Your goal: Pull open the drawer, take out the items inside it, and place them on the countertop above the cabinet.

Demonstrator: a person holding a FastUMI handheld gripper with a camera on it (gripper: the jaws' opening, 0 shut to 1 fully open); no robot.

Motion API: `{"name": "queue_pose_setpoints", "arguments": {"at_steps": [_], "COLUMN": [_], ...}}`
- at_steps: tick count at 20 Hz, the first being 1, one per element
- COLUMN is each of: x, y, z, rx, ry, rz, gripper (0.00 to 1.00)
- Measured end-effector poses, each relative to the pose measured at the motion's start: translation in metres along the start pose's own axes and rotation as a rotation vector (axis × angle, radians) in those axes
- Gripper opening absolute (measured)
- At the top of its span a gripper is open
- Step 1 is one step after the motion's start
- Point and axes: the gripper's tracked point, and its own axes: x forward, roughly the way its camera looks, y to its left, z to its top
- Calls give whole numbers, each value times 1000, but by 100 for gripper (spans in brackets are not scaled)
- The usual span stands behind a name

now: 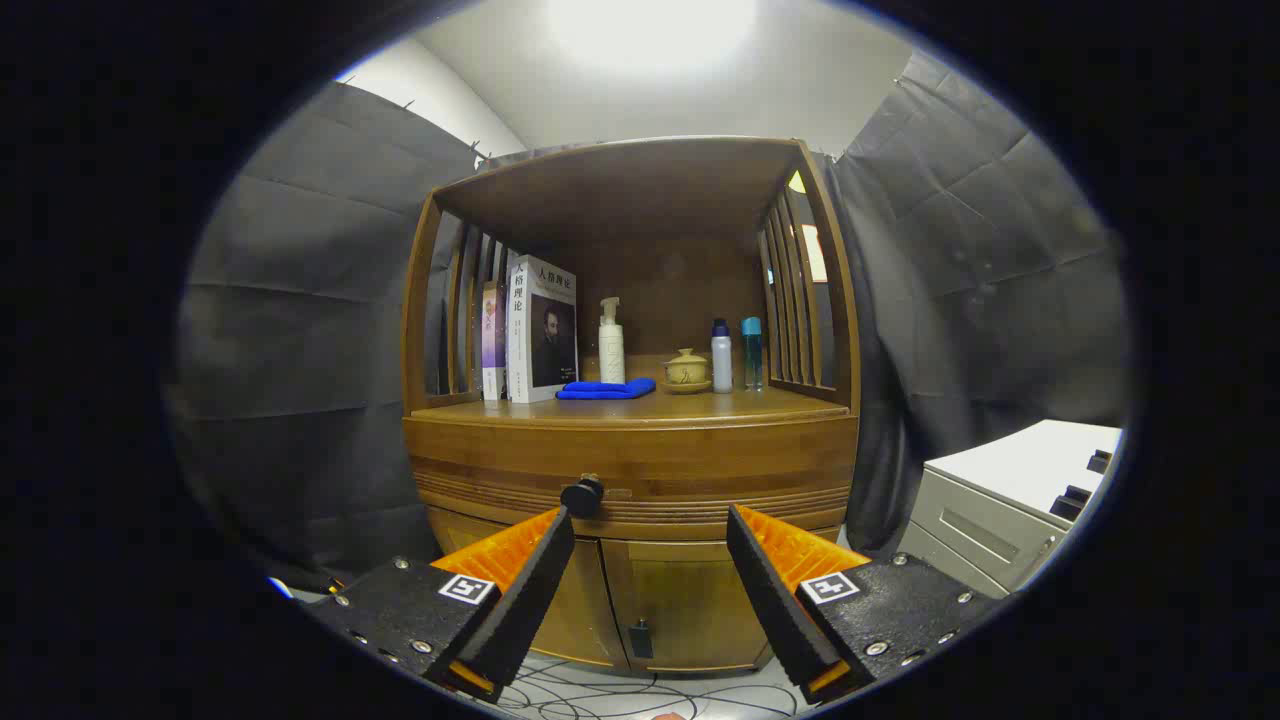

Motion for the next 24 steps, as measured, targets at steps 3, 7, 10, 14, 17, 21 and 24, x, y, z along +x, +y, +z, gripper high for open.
{"name": "queue_pose_setpoints", "arguments": {"at_steps": [3,7,10,14,17,21,24], "x": [-2,-2,-3,-4,0,10,25], "y": [-1,1,3,4,7,17,28], "z": [1,1,0,1,2,7,11], "rx": [1,0,-4,-4,-2,5,16], "ry": [-5,-9,-8,-10,-15,-28,-34], "rz": [1,9,14,20,28,53,75], "gripper": [95,95,95,95,95,95,95]}}
